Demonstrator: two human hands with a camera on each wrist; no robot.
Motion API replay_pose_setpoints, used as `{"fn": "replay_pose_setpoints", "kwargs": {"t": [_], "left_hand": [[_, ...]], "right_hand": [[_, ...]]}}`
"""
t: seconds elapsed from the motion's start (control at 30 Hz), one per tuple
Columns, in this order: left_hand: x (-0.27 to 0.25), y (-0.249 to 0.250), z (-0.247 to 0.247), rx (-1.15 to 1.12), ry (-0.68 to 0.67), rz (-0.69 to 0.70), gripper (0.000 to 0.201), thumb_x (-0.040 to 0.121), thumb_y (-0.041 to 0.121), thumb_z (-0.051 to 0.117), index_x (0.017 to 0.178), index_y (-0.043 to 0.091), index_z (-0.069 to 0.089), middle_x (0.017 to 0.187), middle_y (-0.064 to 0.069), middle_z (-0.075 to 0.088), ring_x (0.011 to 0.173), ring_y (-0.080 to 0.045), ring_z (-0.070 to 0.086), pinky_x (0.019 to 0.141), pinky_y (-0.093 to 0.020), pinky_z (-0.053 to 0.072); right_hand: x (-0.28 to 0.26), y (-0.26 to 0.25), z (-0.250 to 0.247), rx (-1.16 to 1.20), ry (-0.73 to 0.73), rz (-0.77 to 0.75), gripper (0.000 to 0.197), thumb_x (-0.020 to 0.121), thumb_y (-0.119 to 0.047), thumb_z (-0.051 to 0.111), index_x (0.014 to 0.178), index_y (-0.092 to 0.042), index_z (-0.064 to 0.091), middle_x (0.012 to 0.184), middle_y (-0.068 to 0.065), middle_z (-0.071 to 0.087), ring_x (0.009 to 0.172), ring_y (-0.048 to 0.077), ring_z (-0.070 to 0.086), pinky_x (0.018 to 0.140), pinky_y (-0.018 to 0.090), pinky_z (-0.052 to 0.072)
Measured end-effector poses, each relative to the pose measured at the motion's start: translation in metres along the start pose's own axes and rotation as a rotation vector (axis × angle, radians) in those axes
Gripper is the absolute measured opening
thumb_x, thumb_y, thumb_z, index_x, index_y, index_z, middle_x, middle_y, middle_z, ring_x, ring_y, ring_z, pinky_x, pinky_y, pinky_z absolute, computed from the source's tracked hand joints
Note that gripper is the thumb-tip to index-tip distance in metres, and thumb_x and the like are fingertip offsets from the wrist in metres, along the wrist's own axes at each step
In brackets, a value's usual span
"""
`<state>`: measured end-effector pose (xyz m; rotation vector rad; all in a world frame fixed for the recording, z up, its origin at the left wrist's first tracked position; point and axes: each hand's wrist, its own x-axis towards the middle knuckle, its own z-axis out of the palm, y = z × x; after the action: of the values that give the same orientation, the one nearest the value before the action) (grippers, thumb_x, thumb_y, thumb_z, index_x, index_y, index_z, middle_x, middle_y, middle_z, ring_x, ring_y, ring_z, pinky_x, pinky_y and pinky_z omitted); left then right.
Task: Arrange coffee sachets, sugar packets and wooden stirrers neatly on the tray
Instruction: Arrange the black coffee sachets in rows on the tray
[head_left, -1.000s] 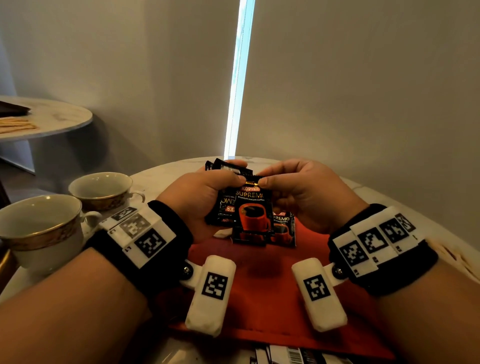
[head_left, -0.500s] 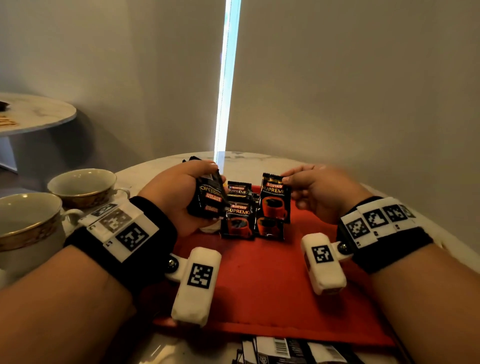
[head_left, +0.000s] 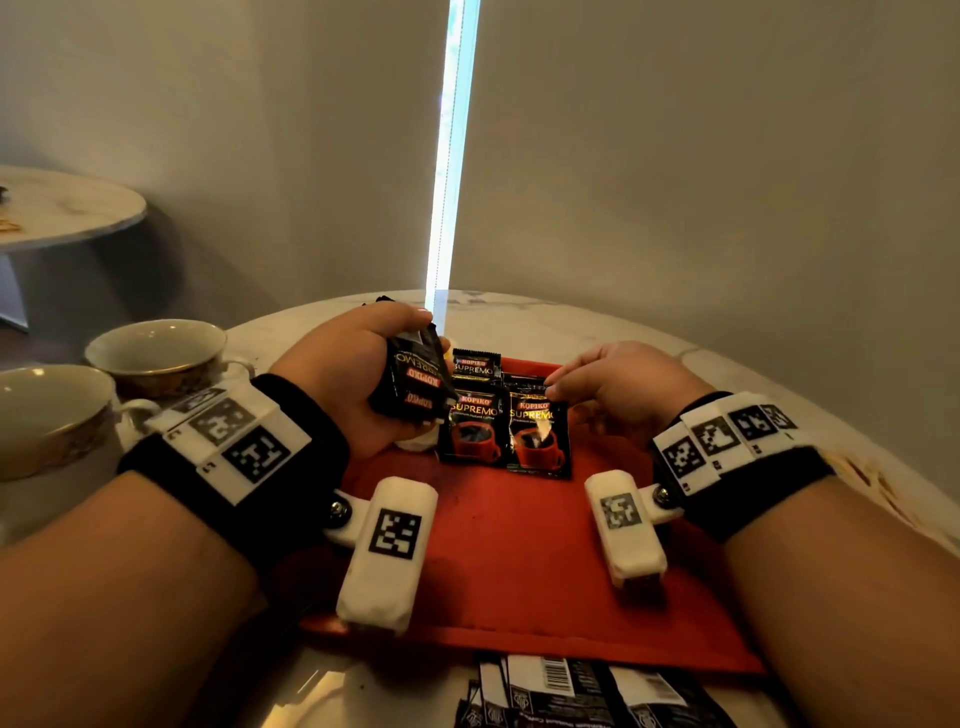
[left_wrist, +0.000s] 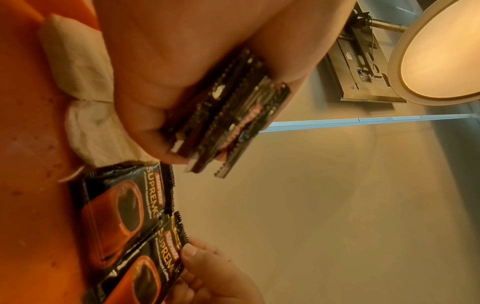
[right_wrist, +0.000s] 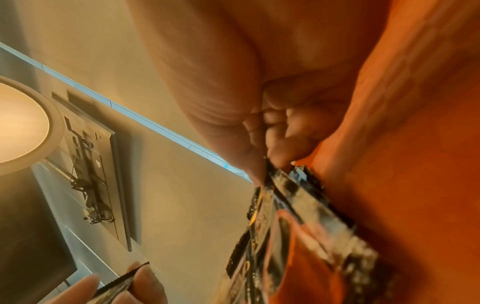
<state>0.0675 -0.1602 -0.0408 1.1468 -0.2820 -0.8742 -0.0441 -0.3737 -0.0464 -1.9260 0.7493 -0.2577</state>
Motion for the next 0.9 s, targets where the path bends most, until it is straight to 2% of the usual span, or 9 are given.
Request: {"fn": "replay_pose_setpoints", "kwargs": {"t": [0.07, 0.2, 0.27, 0.37, 0.5, 0.6, 0.67, 0.8, 0.9], "left_hand": [[0.0, 0.0, 0.0, -0.009, -0.001, -0.002, 0.025, 0.094, 0.032, 0.055, 0.11, 0.013, 0.059, 0.077, -0.005, 0.063, 0.052, -0.02, 0.064, 0.05, -0.027, 0.052], [0.0, 0.0, 0.0, -0.014, 0.004, 0.002, 0.027, 0.094, 0.031, 0.056, 0.115, 0.014, 0.058, 0.08, -0.004, 0.063, 0.053, -0.019, 0.065, 0.05, -0.027, 0.053], [0.0, -0.001, 0.0, -0.015, 0.002, -0.007, 0.027, 0.094, 0.031, 0.056, 0.114, 0.013, 0.059, 0.08, -0.005, 0.062, 0.053, -0.02, 0.065, 0.051, -0.028, 0.052], [0.0, -0.001, 0.001, -0.009, -0.007, -0.021, 0.026, 0.093, 0.033, 0.056, 0.11, 0.013, 0.057, 0.078, -0.005, 0.061, 0.058, -0.02, 0.062, 0.061, -0.028, 0.048], [-0.001, 0.0, 0.002, -0.04, -0.004, -0.015, 0.018, 0.092, 0.035, 0.059, 0.098, 0.017, 0.057, 0.083, -0.006, 0.062, 0.066, -0.021, 0.062, 0.07, -0.033, 0.046], [-0.001, 0.0, 0.002, -0.06, -0.001, -0.016, 0.022, 0.091, 0.037, 0.059, 0.107, 0.022, 0.053, 0.087, -0.007, 0.062, 0.067, -0.022, 0.063, 0.074, -0.036, 0.046], [-0.001, 0.001, 0.001, -0.076, -0.017, -0.026, 0.023, 0.09, 0.037, 0.056, 0.107, 0.022, 0.052, 0.09, -0.008, 0.061, 0.072, -0.024, 0.061, 0.078, -0.037, 0.045], [-0.002, 0.002, -0.002, -0.145, -0.053, -0.013, 0.029, 0.083, 0.025, 0.045, 0.109, 0.017, 0.055, 0.098, -0.013, 0.061, 0.079, -0.026, 0.062, 0.074, -0.037, 0.049], [0.0, 0.001, -0.003, -0.162, -0.064, 0.027, 0.034, 0.083, 0.019, 0.042, 0.112, 0.014, 0.061, 0.105, -0.017, 0.063, 0.086, -0.032, 0.066, 0.076, -0.04, 0.053]], "right_hand": [[0.001, 0.001, 0.0, -0.044, 0.028, -0.022, 0.006, 0.084, -0.002, 0.072, 0.085, -0.008, 0.074, 0.092, 0.019, 0.073, 0.057, 0.015, 0.054, 0.048, 0.028, 0.04], [0.006, 0.004, 0.0, -0.152, 0.071, -0.062, 0.011, 0.079, -0.012, 0.079, 0.071, -0.019, 0.078, 0.081, 0.009, 0.071, 0.068, 0.019, 0.055, 0.055, 0.031, 0.043], [0.008, 0.005, 0.001, -0.165, 0.077, -0.07, 0.013, 0.079, -0.013, 0.08, 0.069, -0.021, 0.078, 0.076, 0.005, 0.07, 0.068, 0.019, 0.055, 0.055, 0.031, 0.043], [0.011, 0.007, 0.002, -0.173, 0.079, -0.068, 0.013, 0.078, -0.015, 0.08, 0.069, -0.023, 0.079, 0.067, 0.001, 0.067, 0.065, 0.018, 0.054, 0.053, 0.029, 0.041], [0.011, 0.006, 0.003, -0.156, 0.079, -0.062, 0.011, 0.079, -0.014, 0.079, 0.071, -0.021, 0.079, 0.072, 0.003, 0.067, 0.066, 0.019, 0.055, 0.052, 0.028, 0.042], [0.009, 0.005, 0.003, -0.144, 0.074, -0.057, 0.005, 0.081, -0.013, 0.078, 0.08, -0.017, 0.078, 0.077, 0.004, 0.066, 0.066, 0.018, 0.054, 0.05, 0.027, 0.042], [0.009, 0.005, 0.003, -0.138, 0.081, -0.065, 0.001, 0.081, -0.016, 0.078, 0.082, -0.017, 0.078, 0.079, 0.004, 0.065, 0.066, 0.019, 0.054, 0.051, 0.028, 0.042], [0.011, 0.004, 0.001, -0.106, 0.104, -0.078, 0.005, 0.081, -0.018, 0.078, 0.084, -0.015, 0.076, 0.078, 0.004, 0.063, 0.065, 0.019, 0.053, 0.054, 0.031, 0.043], [0.009, -0.001, 0.002, -0.035, 0.125, -0.111, 0.006, 0.081, -0.017, 0.077, 0.086, -0.014, 0.074, 0.072, 0.003, 0.059, 0.058, 0.015, 0.048, 0.048, 0.027, 0.037]]}}
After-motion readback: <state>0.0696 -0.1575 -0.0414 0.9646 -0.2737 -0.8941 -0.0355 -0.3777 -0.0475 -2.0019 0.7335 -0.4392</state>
